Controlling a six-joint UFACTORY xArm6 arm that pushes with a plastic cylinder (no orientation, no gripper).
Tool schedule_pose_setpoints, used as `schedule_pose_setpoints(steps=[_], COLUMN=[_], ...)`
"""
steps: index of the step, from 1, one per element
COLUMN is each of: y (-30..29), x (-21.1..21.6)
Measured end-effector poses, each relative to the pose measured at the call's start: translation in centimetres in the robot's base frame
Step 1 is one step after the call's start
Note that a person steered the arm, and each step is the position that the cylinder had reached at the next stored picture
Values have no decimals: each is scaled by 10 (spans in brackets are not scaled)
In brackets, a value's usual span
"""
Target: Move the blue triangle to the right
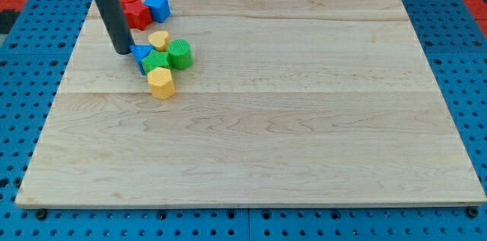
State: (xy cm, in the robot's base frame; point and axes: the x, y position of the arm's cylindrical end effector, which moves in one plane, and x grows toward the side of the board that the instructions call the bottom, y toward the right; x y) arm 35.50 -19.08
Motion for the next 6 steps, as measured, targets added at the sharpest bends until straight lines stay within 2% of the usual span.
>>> schedule_pose_setpoints(steps=[2,3,4,6], y=[12,35,80,101], x=[0,6,21,79])
